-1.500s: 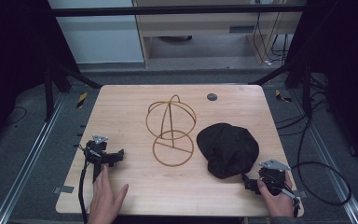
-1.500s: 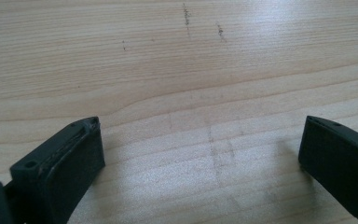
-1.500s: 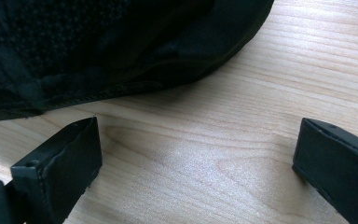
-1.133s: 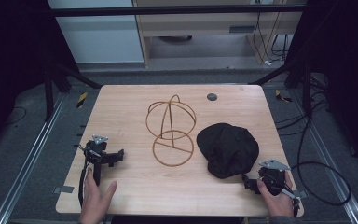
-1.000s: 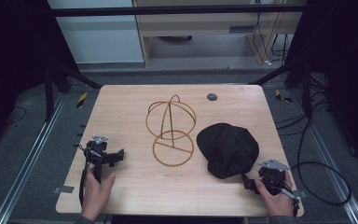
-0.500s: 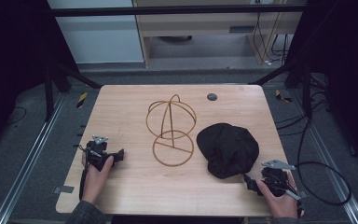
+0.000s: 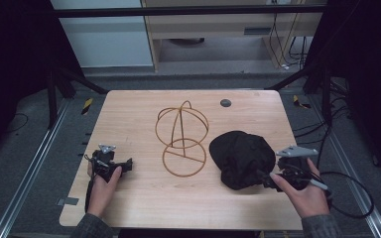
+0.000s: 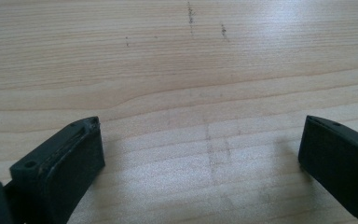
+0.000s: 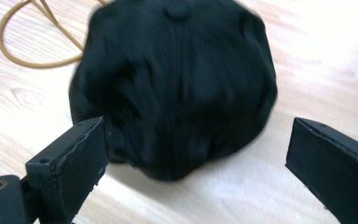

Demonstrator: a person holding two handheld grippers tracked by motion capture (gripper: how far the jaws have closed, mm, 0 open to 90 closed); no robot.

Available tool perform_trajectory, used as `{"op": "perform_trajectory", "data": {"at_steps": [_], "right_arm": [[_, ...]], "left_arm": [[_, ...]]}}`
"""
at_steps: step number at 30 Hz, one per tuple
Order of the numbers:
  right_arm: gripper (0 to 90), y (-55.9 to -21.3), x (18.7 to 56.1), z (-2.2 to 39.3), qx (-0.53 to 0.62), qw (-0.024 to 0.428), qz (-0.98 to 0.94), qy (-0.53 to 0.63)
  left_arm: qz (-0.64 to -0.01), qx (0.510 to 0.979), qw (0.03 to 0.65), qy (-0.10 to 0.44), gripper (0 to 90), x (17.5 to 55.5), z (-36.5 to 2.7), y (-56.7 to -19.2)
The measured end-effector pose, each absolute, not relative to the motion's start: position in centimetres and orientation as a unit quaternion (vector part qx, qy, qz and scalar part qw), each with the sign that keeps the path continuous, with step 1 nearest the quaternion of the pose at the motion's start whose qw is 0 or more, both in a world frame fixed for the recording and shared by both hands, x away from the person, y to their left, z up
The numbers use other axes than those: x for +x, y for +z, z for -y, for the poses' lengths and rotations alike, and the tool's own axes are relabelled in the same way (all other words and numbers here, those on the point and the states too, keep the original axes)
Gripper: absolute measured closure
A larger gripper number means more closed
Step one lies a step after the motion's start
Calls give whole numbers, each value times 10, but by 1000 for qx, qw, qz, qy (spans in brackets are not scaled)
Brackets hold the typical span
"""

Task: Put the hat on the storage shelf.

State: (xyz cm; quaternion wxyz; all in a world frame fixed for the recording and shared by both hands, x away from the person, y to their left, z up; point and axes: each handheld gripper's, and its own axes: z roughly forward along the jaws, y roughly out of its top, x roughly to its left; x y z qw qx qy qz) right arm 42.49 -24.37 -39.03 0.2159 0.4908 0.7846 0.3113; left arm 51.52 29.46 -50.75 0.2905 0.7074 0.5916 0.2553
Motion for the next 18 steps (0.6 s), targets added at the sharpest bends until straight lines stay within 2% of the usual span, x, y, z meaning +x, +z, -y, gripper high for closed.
{"op": "perform_trajectory", "data": {"at_steps": [7,18], "right_arm": [[57,-376,454,215,476,204,-804,293],[48,-387,489,202,489,172,-810,274]], "left_arm": [[-591,708,291,255,0,515,-294,-507],[-589,710,291,254,0,515,-293,-508]]}}
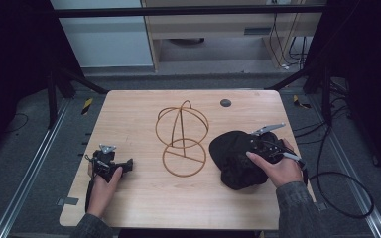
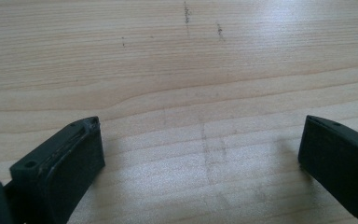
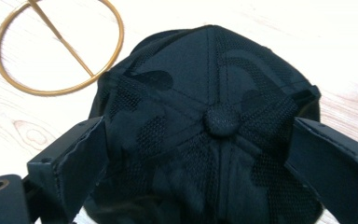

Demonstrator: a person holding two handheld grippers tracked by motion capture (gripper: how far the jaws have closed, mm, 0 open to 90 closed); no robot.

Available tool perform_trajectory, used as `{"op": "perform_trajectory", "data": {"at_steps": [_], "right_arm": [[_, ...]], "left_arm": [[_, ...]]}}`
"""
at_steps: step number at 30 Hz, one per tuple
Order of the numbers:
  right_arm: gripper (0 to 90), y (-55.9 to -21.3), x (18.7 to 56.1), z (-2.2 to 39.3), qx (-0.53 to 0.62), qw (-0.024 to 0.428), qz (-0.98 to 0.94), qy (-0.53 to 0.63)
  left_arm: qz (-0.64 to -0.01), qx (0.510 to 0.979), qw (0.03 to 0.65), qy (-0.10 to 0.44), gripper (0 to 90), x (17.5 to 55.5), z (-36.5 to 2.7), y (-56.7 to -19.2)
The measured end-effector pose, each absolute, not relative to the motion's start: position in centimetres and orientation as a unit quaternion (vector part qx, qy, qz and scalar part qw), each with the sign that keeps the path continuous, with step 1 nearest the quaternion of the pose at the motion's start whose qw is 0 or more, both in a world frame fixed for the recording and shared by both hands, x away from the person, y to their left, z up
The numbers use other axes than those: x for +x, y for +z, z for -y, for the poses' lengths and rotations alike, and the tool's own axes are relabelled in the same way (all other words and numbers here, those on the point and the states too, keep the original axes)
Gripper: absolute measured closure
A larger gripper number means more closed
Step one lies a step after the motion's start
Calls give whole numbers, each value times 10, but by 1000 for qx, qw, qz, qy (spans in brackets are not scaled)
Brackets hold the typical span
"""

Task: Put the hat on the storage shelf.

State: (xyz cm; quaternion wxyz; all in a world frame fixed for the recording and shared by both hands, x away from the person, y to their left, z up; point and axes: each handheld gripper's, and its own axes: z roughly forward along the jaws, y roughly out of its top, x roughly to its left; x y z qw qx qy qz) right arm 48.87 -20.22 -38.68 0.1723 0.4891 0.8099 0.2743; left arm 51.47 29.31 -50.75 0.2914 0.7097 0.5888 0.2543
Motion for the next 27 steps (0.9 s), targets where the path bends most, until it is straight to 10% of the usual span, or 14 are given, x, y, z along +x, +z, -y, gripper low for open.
{"op": "perform_trajectory", "data": {"at_steps": [12,27], "right_arm": [[96,-396,499,206,480,148,-823,265],[407,-406,500,224,486,112,-824,268]], "left_arm": [[-586,712,292,253,0,515,-292,-508],[-582,715,293,252,0,515,-289,-508]]}}
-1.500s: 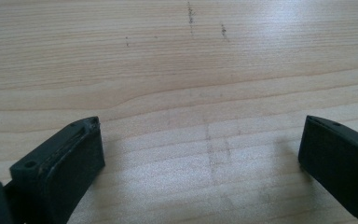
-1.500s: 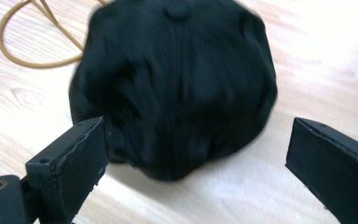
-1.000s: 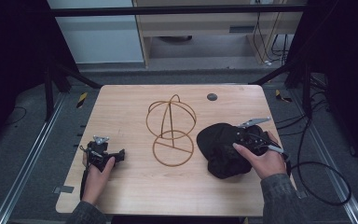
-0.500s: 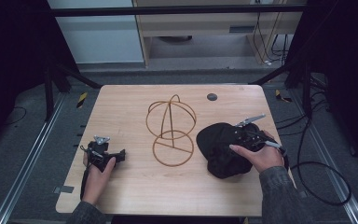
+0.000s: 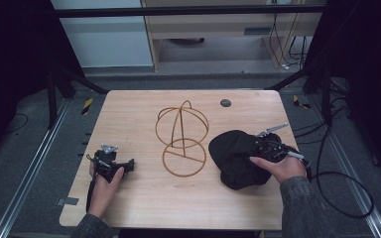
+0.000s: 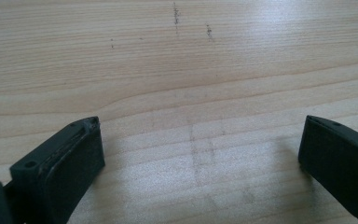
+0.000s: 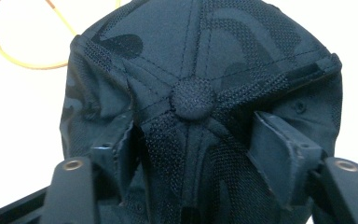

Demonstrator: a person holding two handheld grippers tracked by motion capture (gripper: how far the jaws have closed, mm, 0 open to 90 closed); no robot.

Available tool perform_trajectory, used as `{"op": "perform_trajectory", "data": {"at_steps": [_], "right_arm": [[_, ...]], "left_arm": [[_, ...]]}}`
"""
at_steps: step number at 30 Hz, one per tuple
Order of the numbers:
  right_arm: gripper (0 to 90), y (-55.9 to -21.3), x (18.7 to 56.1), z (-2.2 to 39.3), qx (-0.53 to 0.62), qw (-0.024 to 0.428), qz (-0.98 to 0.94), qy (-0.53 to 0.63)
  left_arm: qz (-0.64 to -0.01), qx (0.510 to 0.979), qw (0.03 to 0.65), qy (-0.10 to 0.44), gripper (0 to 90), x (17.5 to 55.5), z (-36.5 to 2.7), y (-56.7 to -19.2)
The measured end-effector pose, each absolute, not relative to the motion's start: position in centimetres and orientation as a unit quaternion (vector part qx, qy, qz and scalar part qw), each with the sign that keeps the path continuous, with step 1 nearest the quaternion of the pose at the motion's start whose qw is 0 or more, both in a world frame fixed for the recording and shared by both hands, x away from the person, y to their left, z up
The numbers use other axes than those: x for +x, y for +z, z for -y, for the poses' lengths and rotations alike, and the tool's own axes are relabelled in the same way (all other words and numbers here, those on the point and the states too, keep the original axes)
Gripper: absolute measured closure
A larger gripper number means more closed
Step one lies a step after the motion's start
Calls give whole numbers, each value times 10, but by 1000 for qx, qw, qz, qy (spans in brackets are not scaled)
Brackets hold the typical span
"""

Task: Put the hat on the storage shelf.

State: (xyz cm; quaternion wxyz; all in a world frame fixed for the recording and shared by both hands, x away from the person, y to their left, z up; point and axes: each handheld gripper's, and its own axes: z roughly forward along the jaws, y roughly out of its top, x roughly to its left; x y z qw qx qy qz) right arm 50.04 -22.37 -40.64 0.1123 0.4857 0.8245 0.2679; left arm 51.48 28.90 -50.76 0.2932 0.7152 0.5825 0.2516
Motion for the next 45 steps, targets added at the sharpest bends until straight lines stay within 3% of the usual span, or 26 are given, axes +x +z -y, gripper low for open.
{"op": "perform_trajectory", "data": {"at_steps": [1,2,8,13,27,45], "right_arm": [[407,-406,500,224,486,112,-824,268],[494,-407,501,226,484,102,-825,271],[749,-409,500,230,476,87,-829,281],[835,-408,500,231,474,83,-829,286],[868,-383,499,239,483,72,-818,304],[868,-323,481,246,477,110,-796,356]], "left_arm": [[-582,715,294,251,0,515,-289,-508],[-582,716,294,252,0,515,-288,-508],[-580,717,294,250,0,514,-287,-508],[-579,718,295,251,0,514,-287,-508],[-578,718,295,251,0,514,-286,-508],[-577,720,296,249,0,512,-286,-508]]}}
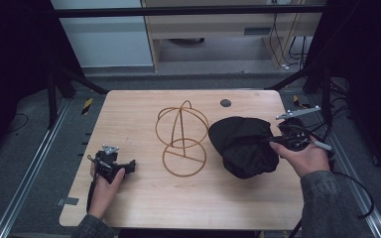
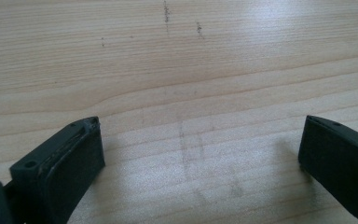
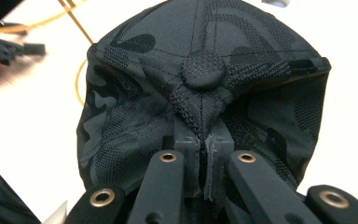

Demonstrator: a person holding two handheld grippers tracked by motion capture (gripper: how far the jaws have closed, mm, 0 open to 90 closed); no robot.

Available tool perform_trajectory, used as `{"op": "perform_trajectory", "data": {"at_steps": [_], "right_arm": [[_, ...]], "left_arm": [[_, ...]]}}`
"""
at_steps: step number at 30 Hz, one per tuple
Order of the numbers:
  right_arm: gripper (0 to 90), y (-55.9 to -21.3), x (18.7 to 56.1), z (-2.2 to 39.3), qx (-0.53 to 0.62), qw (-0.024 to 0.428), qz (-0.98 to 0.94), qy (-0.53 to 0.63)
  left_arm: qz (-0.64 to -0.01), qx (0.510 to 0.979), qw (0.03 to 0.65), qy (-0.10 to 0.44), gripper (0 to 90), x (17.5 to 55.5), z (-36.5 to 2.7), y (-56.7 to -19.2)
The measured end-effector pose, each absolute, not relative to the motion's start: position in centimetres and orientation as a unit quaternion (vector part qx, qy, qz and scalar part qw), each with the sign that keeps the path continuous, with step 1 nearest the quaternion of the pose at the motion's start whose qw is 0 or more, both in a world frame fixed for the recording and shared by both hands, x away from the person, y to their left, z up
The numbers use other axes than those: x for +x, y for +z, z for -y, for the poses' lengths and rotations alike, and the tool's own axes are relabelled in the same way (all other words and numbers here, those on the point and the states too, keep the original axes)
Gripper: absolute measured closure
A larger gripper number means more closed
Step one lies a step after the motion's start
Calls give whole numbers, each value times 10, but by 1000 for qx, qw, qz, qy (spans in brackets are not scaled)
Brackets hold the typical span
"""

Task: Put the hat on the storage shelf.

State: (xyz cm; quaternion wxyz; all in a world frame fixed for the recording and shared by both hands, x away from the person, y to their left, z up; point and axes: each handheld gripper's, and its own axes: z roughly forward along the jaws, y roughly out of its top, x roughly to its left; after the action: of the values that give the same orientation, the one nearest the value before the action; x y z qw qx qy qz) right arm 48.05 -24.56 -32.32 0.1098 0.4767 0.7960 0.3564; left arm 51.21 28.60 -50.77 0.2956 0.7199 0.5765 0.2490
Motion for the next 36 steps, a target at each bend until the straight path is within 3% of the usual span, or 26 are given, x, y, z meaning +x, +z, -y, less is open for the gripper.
{"op": "perform_trajectory", "data": {"at_steps": [15,36], "right_arm": [[868,-284,479,243,471,130,-769,412],[868,-266,462,257,477,150,-744,443]], "left_arm": [[-576,721,296,249,0,512,-286,-508],[-575,720,296,249,0,512,-285,-508]]}}
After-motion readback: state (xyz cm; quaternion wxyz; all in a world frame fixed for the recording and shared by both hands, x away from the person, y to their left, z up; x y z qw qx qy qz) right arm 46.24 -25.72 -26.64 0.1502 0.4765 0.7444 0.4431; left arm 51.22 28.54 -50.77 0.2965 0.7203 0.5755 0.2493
